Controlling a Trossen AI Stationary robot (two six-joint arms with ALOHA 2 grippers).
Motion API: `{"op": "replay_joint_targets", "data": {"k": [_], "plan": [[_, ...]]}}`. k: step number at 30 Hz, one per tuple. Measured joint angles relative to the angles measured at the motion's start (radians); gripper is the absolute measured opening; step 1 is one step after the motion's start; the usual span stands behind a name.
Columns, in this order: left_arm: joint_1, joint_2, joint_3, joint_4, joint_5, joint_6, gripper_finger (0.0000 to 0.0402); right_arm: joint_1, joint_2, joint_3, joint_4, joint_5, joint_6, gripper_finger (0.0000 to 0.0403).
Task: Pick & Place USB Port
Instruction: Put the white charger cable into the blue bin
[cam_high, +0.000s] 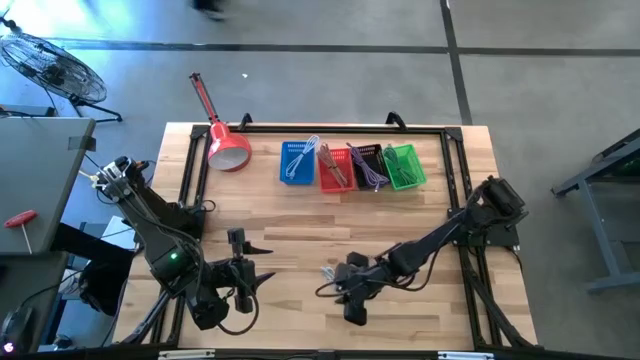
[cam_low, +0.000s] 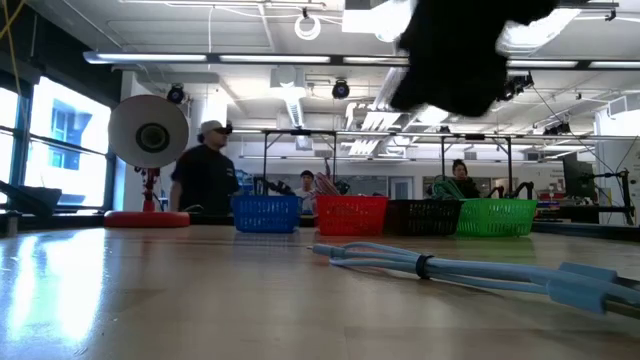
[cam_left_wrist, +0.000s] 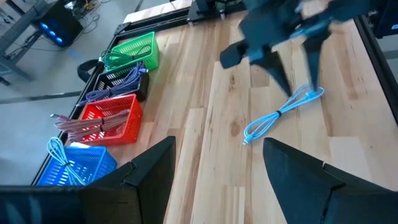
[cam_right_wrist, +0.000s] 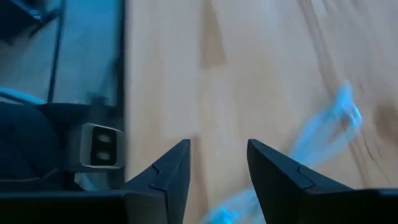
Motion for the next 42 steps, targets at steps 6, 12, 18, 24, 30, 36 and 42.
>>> {"op": "replay_joint_targets", "data": {"k": [6, 12, 18, 24, 30, 36, 42], "plan": [[0.000, 0.000, 0.000, -0.001, -0.002, 0.005, 0.0234, 0.019, 0.021, 0.180, -0.238, 0.048, -0.079, 0.0137], [0.000, 0.000, 0.000, -0.001, -0.004, 0.008, 0.0234, 0.012, 0.149, 0.398, -0.572, 0.021, -0.069, 0.0129], [0.000, 0.000, 0.000, -0.001, -0.004, 0.008, 0.0234, 0.010, 0.271, 0.530, -0.694, -0.007, -0.049, 0.0129], [0.000, 0.000, 0.000, -0.001, -0.003, 0.008, 0.0234, 0.002, 0.310, 0.500, -0.722, -0.027, 0.012, 0.0129], [0.000, 0.000, 0.000, 0.000, 0.005, 0.005, 0.0234, -0.020, 0.309, 0.435, -0.726, -0.042, 0.081, 0.0129], [0.000, 0.000, 0.000, 0.001, 0.028, 0.003, 0.0234, -0.025, 0.308, 0.411, -0.654, -0.082, 0.082, 0.0129], [0.000, 0.000, 0.000, 0.003, 0.032, 0.002, 0.0234, -0.028, 0.308, 0.411, -0.639, -0.088, 0.082, 0.0129]]}}
